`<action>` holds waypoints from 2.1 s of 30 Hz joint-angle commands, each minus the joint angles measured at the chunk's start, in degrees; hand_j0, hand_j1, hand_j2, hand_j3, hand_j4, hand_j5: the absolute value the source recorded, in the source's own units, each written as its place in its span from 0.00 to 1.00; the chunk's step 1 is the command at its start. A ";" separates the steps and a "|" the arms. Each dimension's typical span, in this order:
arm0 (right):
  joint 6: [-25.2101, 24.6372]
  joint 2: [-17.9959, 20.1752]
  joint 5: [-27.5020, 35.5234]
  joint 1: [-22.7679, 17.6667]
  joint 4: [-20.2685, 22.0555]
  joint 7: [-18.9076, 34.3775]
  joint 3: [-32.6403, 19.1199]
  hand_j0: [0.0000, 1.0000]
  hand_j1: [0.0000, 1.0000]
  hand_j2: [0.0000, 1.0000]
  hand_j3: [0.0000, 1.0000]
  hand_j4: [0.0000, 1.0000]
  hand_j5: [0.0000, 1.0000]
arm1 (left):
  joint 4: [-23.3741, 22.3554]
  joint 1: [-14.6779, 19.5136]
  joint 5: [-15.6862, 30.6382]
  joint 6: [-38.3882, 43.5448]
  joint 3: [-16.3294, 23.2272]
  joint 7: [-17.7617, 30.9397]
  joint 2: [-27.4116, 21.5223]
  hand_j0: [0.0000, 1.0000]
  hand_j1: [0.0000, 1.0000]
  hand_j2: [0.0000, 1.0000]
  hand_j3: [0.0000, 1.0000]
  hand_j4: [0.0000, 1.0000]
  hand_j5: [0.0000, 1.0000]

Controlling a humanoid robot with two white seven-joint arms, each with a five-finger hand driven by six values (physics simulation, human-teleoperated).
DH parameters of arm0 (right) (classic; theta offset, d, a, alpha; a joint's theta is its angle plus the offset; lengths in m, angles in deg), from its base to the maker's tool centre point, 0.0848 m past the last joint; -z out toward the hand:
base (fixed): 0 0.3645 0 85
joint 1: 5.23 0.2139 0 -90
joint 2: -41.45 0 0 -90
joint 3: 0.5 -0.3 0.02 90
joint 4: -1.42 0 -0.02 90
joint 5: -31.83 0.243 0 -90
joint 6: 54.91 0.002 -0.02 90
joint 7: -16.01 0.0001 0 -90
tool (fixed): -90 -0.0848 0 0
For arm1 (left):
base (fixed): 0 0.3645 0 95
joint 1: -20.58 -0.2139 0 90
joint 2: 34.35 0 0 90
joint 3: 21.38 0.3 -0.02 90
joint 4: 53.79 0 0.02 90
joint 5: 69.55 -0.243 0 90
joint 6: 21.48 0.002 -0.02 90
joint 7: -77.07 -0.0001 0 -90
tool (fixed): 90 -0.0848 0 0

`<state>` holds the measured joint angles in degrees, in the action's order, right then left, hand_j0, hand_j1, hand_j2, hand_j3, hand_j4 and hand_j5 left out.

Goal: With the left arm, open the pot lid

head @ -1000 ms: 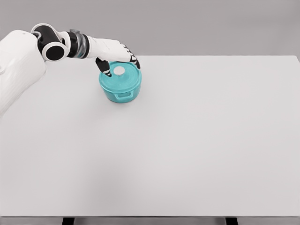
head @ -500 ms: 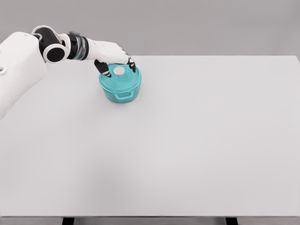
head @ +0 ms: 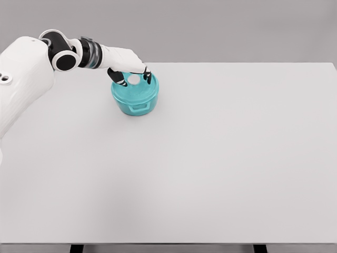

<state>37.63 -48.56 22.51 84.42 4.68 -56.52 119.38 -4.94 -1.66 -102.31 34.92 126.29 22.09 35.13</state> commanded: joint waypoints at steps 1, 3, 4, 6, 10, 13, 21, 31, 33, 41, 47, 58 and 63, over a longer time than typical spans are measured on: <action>0.01 0.01 0.01 0.00 -0.01 0.02 0.01 1.00 1.00 1.00 1.00 1.00 1.00 | 0.01 0.00 0.06 0.12 -0.11 -0.02 -0.05 0.68 0.68 0.68 0.68 0.68 0.68; 0.01 0.01 0.01 0.00 -0.01 0.02 0.01 1.00 1.00 1.00 1.00 1.00 1.00 | 0.01 0.00 0.06 0.12 -0.11 -0.02 -0.05 0.66 0.66 0.66 0.66 0.66 0.66; 0.01 0.01 0.01 0.00 -0.01 0.02 0.01 1.00 1.00 1.00 1.00 1.00 1.00 | 0.01 0.00 -0.11 0.12 -0.11 -0.02 -0.05 0.63 0.63 0.63 0.63 0.63 0.63; 0.01 0.01 0.01 0.00 -0.01 0.02 0.01 1.00 1.00 1.00 1.00 1.00 1.00 | 0.01 0.00 -0.29 0.12 -0.11 -0.02 -0.05 0.61 0.61 0.61 0.61 0.61 0.61; 0.01 0.01 0.01 0.00 -0.01 0.02 0.01 1.00 1.00 1.00 1.00 1.00 1.00 | 0.01 -0.09 -0.29 0.03 -0.11 -0.02 -0.05 0.55 0.55 0.55 0.55 0.55 0.55; 0.01 0.01 0.01 -0.09 -0.01 0.02 0.01 1.00 1.00 1.00 1.00 1.00 1.00 | 0.01 -0.09 -0.29 0.03 -0.11 -0.02 -0.05 0.54 0.54 0.54 0.54 0.54 0.54; 0.01 0.01 0.01 -0.09 -0.01 0.02 0.01 1.00 1.00 1.00 1.00 1.00 1.00 | 0.28 0.18 -0.11 -0.50 -0.11 -0.02 -1.63 0.50 0.50 0.50 0.50 0.50 0.50; 0.01 0.01 0.01 0.00 -0.01 0.02 0.01 1.00 1.00 1.00 1.00 1.00 1.00 | 1.24 1.85 -0.11 -1.40 -0.11 -0.02 -11.21 0.49 0.49 0.49 0.49 0.49 0.49; 0.01 0.01 0.01 0.00 -0.01 0.02 0.01 1.00 1.00 1.00 1.00 1.00 1.00 | 1.16 1.76 -0.29 -1.40 -0.02 -0.02 -13.84 0.48 0.48 0.48 0.48 0.48 0.48; 0.01 0.01 0.01 0.00 -0.01 0.02 0.01 1.00 1.00 1.00 1.00 1.00 1.00 | 1.07 -0.09 -3.98 -1.40 0.24 -0.02 -16.13 0.50 0.50 0.50 0.50 0.50 0.50; 0.01 0.01 0.01 0.00 -0.01 0.02 0.01 1.00 1.00 1.00 1.00 1.00 1.00 | 0.98 -0.18 -3.54 -1.40 0.16 -0.02 -15.78 0.79 0.79 0.79 0.79 0.79 0.79; 0.01 0.01 0.01 0.00 -0.01 0.02 0.01 1.00 1.00 1.00 1.00 1.00 1.00 | -2.17 -0.09 -1.79 -1.40 -0.02 -0.02 -17.10 1.00 1.00 1.00 1.00 1.00 1.00; 0.01 0.01 0.01 0.00 -0.01 0.02 0.01 1.00 1.00 1.00 1.00 1.00 1.00 | -13.34 -0.26 4.10 -1.40 -0.28 -0.02 -17.10 1.00 1.00 1.00 1.00 1.00 1.00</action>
<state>37.63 -48.56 22.51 84.42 4.68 -56.52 119.38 -14.75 -1.92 -100.05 33.39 126.25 22.09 18.17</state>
